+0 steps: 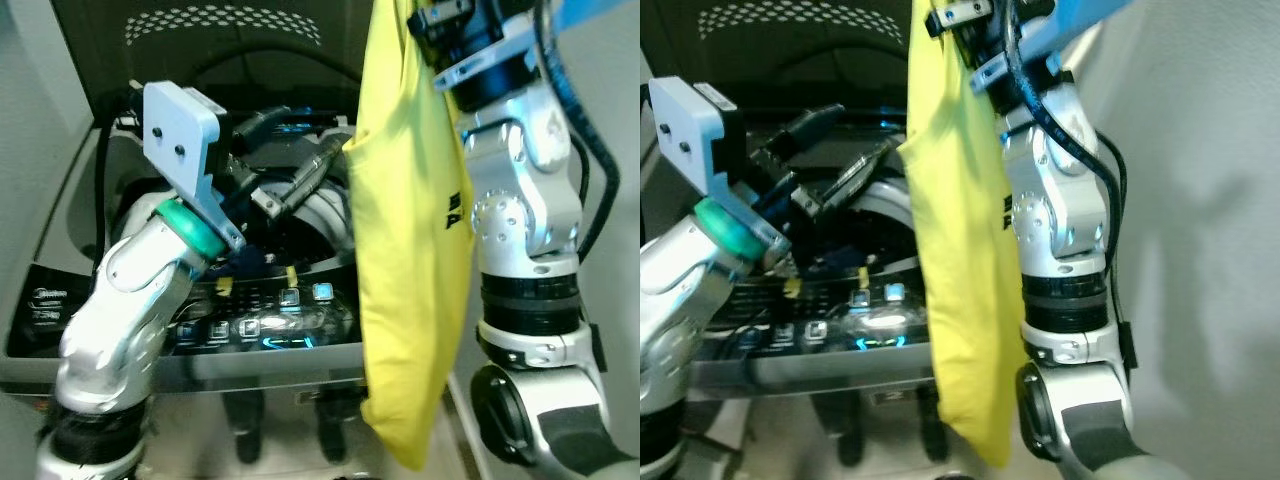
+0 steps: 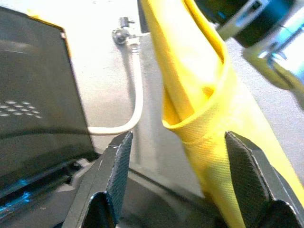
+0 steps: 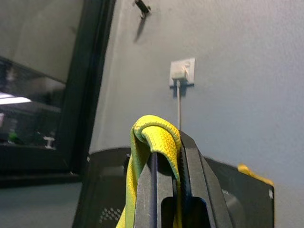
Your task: Clothes washing
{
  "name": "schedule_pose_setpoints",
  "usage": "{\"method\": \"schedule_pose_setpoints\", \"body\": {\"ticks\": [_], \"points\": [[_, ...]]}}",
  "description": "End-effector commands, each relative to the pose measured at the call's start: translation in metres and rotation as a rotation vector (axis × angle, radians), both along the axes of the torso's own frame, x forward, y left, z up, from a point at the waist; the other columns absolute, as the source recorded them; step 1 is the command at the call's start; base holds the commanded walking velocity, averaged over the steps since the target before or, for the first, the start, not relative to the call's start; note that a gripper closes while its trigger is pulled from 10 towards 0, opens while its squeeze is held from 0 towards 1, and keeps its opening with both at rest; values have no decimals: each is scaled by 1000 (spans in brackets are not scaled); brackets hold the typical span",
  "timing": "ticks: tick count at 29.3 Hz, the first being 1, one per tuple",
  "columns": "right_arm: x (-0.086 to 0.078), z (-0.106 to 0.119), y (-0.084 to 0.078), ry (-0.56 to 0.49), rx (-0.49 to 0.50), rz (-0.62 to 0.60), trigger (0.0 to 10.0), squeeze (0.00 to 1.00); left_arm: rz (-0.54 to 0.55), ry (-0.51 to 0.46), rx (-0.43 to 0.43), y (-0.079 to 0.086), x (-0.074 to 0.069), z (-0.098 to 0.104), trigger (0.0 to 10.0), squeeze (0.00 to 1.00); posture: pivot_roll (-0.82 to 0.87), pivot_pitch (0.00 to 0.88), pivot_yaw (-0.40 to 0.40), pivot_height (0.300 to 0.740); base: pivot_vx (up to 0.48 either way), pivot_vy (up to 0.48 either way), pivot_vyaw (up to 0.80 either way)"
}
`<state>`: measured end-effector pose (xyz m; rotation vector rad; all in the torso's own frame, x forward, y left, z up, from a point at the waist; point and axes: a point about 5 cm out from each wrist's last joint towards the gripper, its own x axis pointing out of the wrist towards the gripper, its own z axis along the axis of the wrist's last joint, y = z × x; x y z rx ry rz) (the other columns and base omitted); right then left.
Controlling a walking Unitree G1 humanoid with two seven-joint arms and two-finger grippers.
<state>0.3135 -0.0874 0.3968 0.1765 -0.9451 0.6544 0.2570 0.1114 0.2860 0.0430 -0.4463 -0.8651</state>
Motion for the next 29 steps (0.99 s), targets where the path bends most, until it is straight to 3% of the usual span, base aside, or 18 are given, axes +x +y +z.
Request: {"method": "schedule_pose_setpoints", "body": {"ticks": [1, 3, 5, 8, 10, 12, 13, 14, 17, 18, 20, 21, 23, 24, 26, 27, 29], "points": [[2, 5, 4, -6, -8, 27, 10000, 0, -91, 20, 15, -7, -9, -3, 10000, 0, 78, 0, -22, 740, 0, 0, 0], [12, 28, 18, -39, -35, 76, 10000, 0, -226, 85, -2, -26, -22, -12, 10000, 0, 71, 0, -21, 740, 0, 0, 0], [15, 45, 27, -60, -44, 104, 10000, 0, -269, 108, -10, -39, -24, -17, 10000, 0, 69, 0, -21, 740, 0, 0, 0], [21, 55, 31, -59, -53, 95, 10000, 0, -311, 129, -21, -50, -25, -19, 10000, 0, 66, 0, -22, 740, 0, 0, 0], [17, 73, 33, -76, -21, 139, 10000, 0, -374, 165, -38, -62, -26, -22, 10000, 0, 65, 0, -28, 740, 0, 0, 0], [16, 77, 33, -81, -12, 157, 10000, 0, -394, 176, -40, -63, -27, -22, 10000, 0, 65, 0, -28, 740, 0, 0, 0], [16, 77, 33, -81, -12, 157, 10000, 0, -394, 176, -40, -63, -27, -22, 10000, 0, 65, 0, -28, 740, 0, 0, 0], [-4, 97, 29, -150, 46, 270, 10000, 0, -330, 215, -29, -67, -13, -32, 10000, 0, 50, 0, -18, 740, 0, 0, 0], [-15, 106, 25, -192, 73, 327, 10000, 0, -268, 238, -35, -66, -1, -35, 10000, 0, 50, 0, -18, 740, 0, 0, 0], [-26, 114, 18, -234, 103, 367, 10000, 0, -158, 239, -40, -60, 17, -36, 10000, 0, 47, 0, -11, 740, 0, 0, 0], [-26, 114, 18, -234, 103, 367, 10000, 0, -158, 239, -40, -60, 17, -36, 10000, 0, 47, 0, -11, 740, 0, 0, 0], [-35, 124, 3, -299, 141, 376, 10000, 0, 53, 218, -66, -37, 49, -25, 10000, 0, 42, 0, -7, 740, 0, 0, 0], [-35, 124, 3, -299, 141, 376, 10000, 0, 53, 218, -66, -37, 49, -25, 10000, 0, 42, 0, -7, 740, 0, 0, 0], [-35, 127, -7, -320, 160, 342, 10000, 0, 166, 190, -73, -21, 62, -17, 10000, 0, 40, 0, -4, 740, 0, 0, 0], [-26, 128, -37, -311, 222, 217, 10000, 0, 461, 95, -64, 34, 84, 4, 10000, 0, 38, 0, 0, 740, 0, 0, 0], [-26, 128, -37, -311, 222, 217, 10000, 0, 461, 95, -64, 34, 84, 4, 10000, 0, 38, 0, 0, 740, 0, 0, 0], [-9, 119, -69, -254, 279, 93, 10000, 0, 783, -34, -28, 100, 92, 32, 10000, 0, 47, 0, -3, 740, 0, 0, 0]]}}
